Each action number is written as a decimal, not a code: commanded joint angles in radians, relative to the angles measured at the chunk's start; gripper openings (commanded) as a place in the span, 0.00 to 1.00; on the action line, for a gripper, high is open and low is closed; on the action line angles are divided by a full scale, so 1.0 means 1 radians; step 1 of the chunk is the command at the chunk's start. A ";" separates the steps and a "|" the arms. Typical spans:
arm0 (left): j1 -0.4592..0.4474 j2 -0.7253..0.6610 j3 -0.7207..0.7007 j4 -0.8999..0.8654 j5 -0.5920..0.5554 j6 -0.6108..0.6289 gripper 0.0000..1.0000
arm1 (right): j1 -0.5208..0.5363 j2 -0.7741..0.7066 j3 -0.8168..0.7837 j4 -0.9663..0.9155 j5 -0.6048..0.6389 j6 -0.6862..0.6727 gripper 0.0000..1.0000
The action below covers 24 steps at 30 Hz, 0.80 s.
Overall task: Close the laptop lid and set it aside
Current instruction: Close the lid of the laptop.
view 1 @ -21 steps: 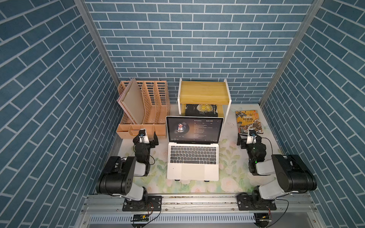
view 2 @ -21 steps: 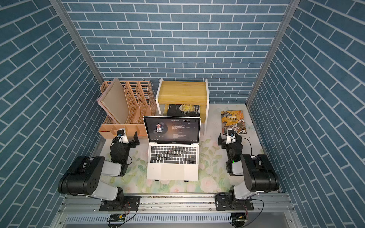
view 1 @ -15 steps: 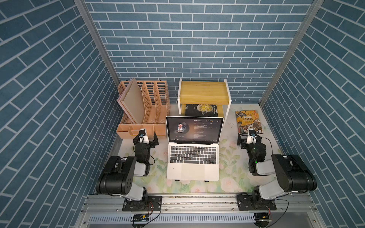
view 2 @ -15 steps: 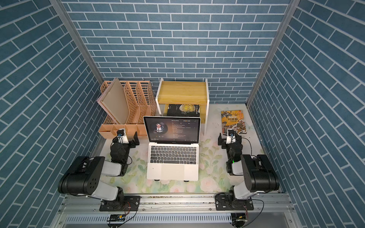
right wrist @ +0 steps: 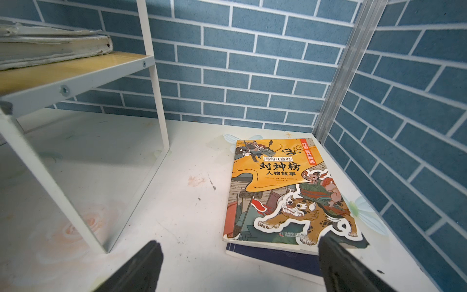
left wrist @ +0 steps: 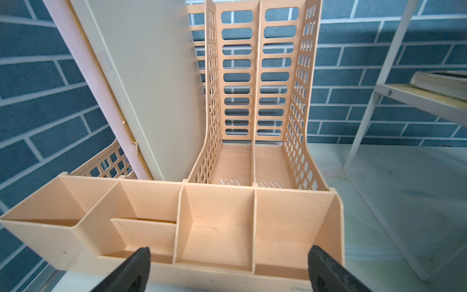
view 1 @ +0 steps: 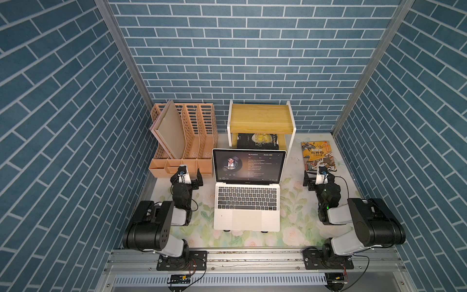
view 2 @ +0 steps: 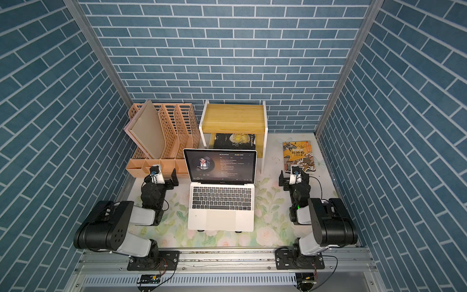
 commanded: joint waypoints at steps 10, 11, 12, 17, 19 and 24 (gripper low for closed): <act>0.004 -0.607 0.169 -0.887 -0.208 -0.447 1.00 | 0.003 -0.546 0.240 -1.121 0.215 0.392 1.00; 0.005 -0.655 0.153 -0.885 -0.146 -0.463 1.00 | 0.002 -0.567 0.274 -1.227 0.206 0.442 1.00; 0.005 -0.700 0.132 -0.881 -0.101 -0.494 1.00 | 0.002 -0.582 0.302 -1.313 0.199 0.489 1.00; 0.004 -0.963 0.044 -0.988 -0.107 -0.740 1.00 | -0.002 -0.654 0.378 -1.514 0.130 0.604 1.00; 0.006 -1.060 0.026 -1.074 -0.086 -0.828 1.00 | -0.002 -0.687 0.410 -1.589 0.140 0.671 1.00; 0.005 -1.156 0.012 -1.133 0.046 -0.895 1.00 | -0.007 -0.735 0.573 -1.698 -0.026 0.659 1.00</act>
